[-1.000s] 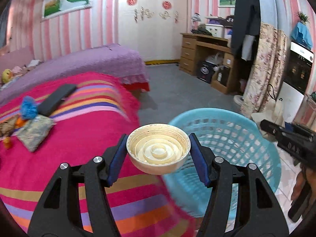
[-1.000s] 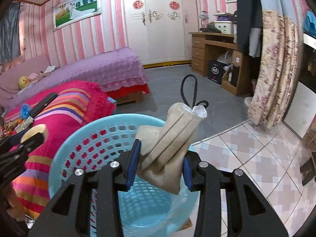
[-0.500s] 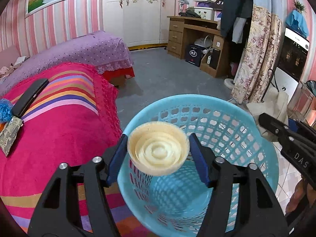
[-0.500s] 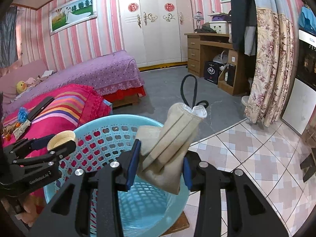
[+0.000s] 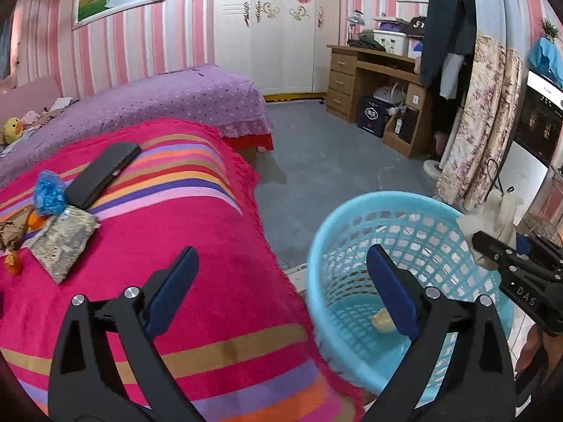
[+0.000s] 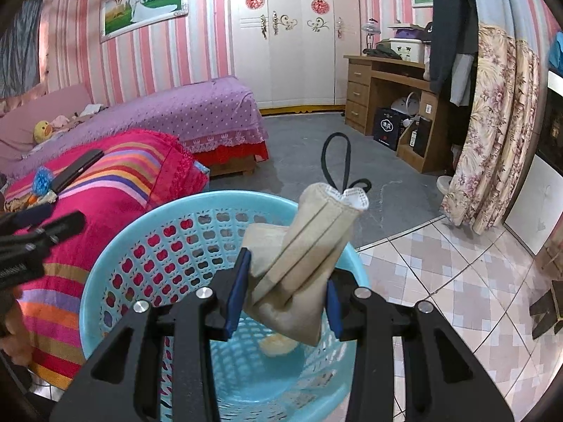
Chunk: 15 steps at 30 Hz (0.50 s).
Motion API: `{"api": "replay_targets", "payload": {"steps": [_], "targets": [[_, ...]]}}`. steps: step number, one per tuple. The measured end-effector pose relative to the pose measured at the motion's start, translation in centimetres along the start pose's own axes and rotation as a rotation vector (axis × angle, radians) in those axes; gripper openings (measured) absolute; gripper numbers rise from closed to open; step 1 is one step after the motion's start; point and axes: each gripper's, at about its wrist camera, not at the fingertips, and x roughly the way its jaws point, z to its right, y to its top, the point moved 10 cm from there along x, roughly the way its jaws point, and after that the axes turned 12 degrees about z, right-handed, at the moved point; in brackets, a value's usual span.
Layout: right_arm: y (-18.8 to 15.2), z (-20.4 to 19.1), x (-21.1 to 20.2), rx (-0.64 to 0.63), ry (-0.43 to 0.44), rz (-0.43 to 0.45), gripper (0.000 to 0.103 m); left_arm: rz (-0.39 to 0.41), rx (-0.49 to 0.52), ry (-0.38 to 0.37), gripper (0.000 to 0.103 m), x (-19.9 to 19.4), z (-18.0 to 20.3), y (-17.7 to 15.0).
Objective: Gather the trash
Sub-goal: 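Carry lid and cloth bag over the light-blue basket and open both grippers, then move both grippers back over the bedspread toward the remaining trash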
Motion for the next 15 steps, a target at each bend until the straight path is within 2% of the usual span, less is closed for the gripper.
{"api": "replay_targets", "payload": {"steps": [4, 6, 8, 10, 13, 15], "targets": [[0.0, -0.9, 0.6, -0.008, -0.003, -0.013, 0.042, 0.01, 0.001, 0.013, 0.095, -0.9, -1.4, 0.3], [0.2, -1.1, 0.7, -0.009, -0.017, -0.014, 0.056, 0.013, -0.003, 0.018, 0.095, -1.3, -2.1, 0.3], [0.3, -1.2, 0.8, -0.003, -0.034, -0.016, 0.064, 0.016, 0.0, 0.025, 0.095, -1.7, -2.6, 0.3], [0.2, -1.4, 0.9, 0.001, -0.041, -0.024, 0.066, 0.019, 0.006, 0.037, 0.096, -2.0, -3.4, 0.1], [0.3, -1.5, 0.7, -0.003, -0.074, -0.028, 0.077, 0.024, 0.006, 0.058, 0.096, -2.5, -4.7, 0.2], [0.6, -1.6, 0.3, 0.001, -0.101, -0.016, 0.091, 0.022, -0.008, 0.062, 0.096, -3.0, -5.8, 0.1]]}}
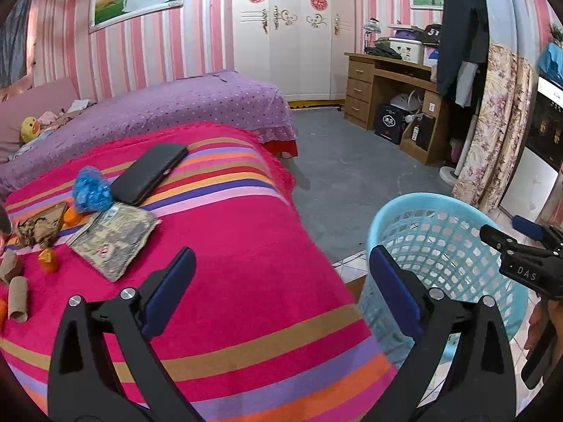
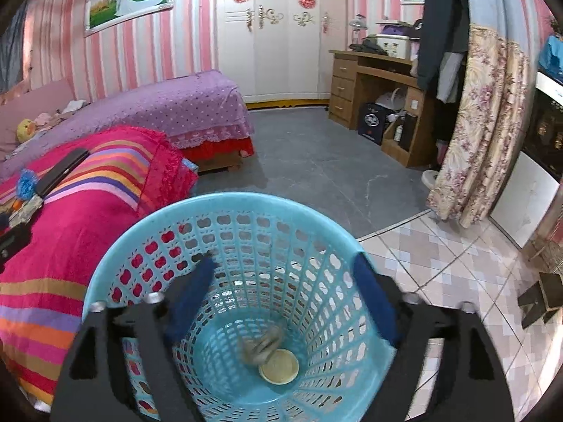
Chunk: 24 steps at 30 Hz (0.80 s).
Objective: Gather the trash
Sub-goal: 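Move both grippers back over the bedspread toward the remaining trash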
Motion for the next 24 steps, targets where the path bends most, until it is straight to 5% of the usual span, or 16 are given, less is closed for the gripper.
{"api": "replay_targets", "payload": {"steps": [12, 24], "targets": [[1.7, -6.8, -2.2, 0.017, 0.075, 0.053, 0.098, 0.044, -0.041, 0.111, 0.097, -4.8, -9.8, 0.7], [1.8, -18.5, -3.8, 0.009, 0.211, 0.058, 0.098, 0.038, -0.067, 0.314, 0.097, -10.7, -25.0, -0.9]]}}
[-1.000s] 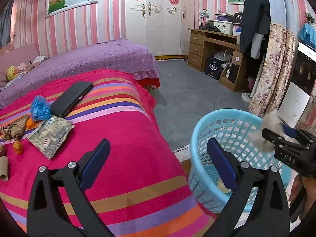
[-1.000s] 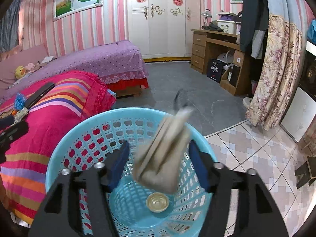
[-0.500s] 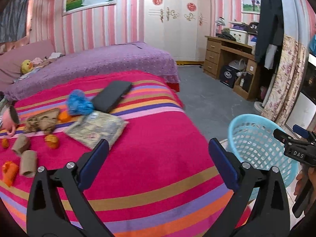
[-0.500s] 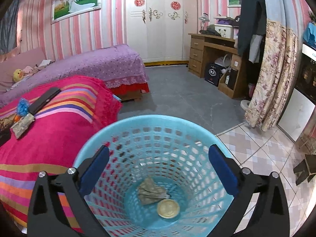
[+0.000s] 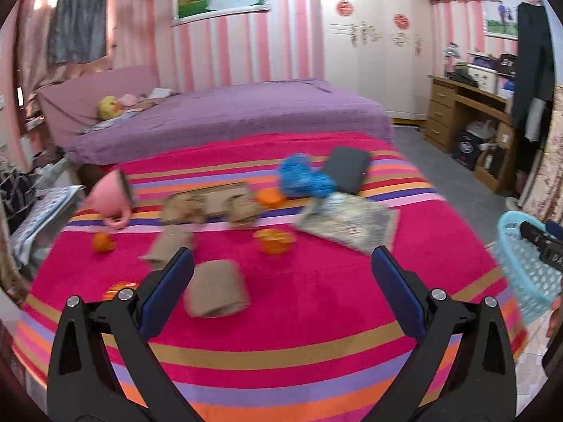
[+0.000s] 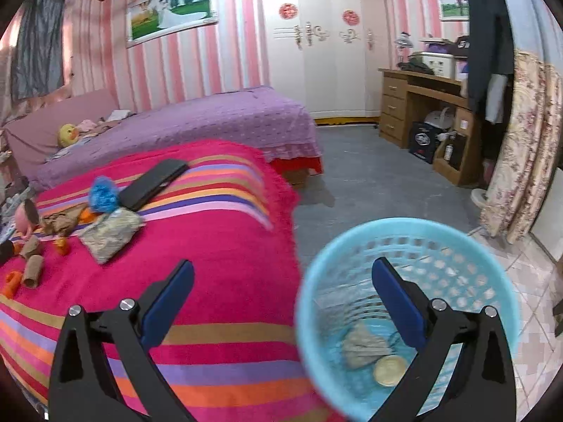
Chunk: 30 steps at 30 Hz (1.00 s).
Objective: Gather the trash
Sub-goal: 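Move both grippers back over the bedspread toward the remaining trash, then grasp the orange plastic bag with the left gripper while the right gripper grasps a brown paper tube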
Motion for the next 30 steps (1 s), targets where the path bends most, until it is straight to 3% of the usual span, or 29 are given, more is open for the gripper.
{"api": "replay_targets", "payload": {"steps": [4, 11, 17, 23, 26, 28, 30], "targets": [[-0.4, -3.5, 0.2, -0.031, 0.033, -0.002, 0.098, -0.019, -0.022, 0.053, 0.097, 0.3, -5.4, -1.5], [-1.3, -7.8, 0.9, -0.048, 0.06, -0.019, 0.098, -0.104, -0.046, 0.087, 0.097, 2.3, -10.4, -5.0], [-2.2, -10.7, 1.5, -0.094, 0.073, -0.04, 0.098, -0.155, -0.051, 0.108, 0.097, 3.7, -13.2, -6.8], [-2.8, -13.1, 1.9, -0.116, 0.088, -0.054, 0.098, -0.262, -0.074, 0.113, 0.097, 5.8, -14.6, -9.2], [-3.1, -14.1, 2.1, -0.121, 0.097, -0.059, 0.098, -0.259, -0.068, 0.107, 0.096, 5.8, -14.4, -9.2], [-3.2, -14.8, 2.3, -0.123, 0.101, -0.063, 0.098, -0.258, -0.058, 0.098, 0.091, 5.8, -14.2, -9.1], [-3.4, -15.5, 2.3, -0.134, 0.107, -0.066, 0.098, -0.254, -0.041, 0.075, 0.078, 5.7, -13.8, -9.0]]}}
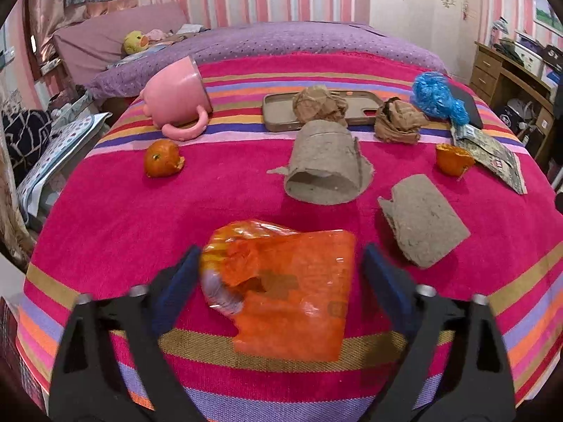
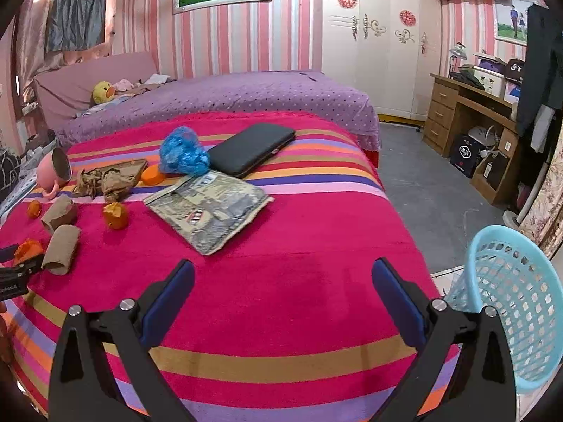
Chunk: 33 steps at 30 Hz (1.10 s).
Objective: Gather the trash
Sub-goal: 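Grasp the orange plastic bag with the left gripper while the right gripper grasps a brown paper tube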
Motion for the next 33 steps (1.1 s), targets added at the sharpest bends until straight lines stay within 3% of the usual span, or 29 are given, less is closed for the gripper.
{"api": "replay_targets", "payload": {"steps": [3, 8, 10, 17, 28, 32, 33], "targets": [[-0.2, -1.1, 0.2, -0.023, 0.004, -0.008, 0.098, 0.01, 0.007, -0.013, 0.064, -0.3, 0.0, 0.1], [0.0, -3.1, -0.3, -0.041, 0.03, -0.007, 0.098, 0.013, -0.012, -0.086, 0.028, -0.4, -0.1, 0.5], [0.2, -4.1, -0.3, -0.051, 0.041, -0.008, 0.098, 0.007, -0.026, -0.108, 0.019, -0.4, -0.2, 0.6], [0.1, -10.6, -0.2, -0.107, 0.132, -0.025, 0.098, 0.032, -0.068, -0.145, 0.014, -1.6, -2.9, 1.6], [0.1, -20.6, 0.2, -0.168, 0.272, -0.038, 0.098, 0.032, -0.087, -0.055, 0.014, -2.1, -8.7, 0.6], [-1.1, -23.1, 1.3, -0.214, 0.296, -0.097, 0.097, 0.03, -0.113, -0.036, 0.014, -2.3, -10.3, 0.2], [-1.5, -23.6, 1.5, -0.228, 0.3, -0.108, 0.092, 0.029, -0.116, -0.032, 0.014, -2.2, -10.5, 0.1]]}}
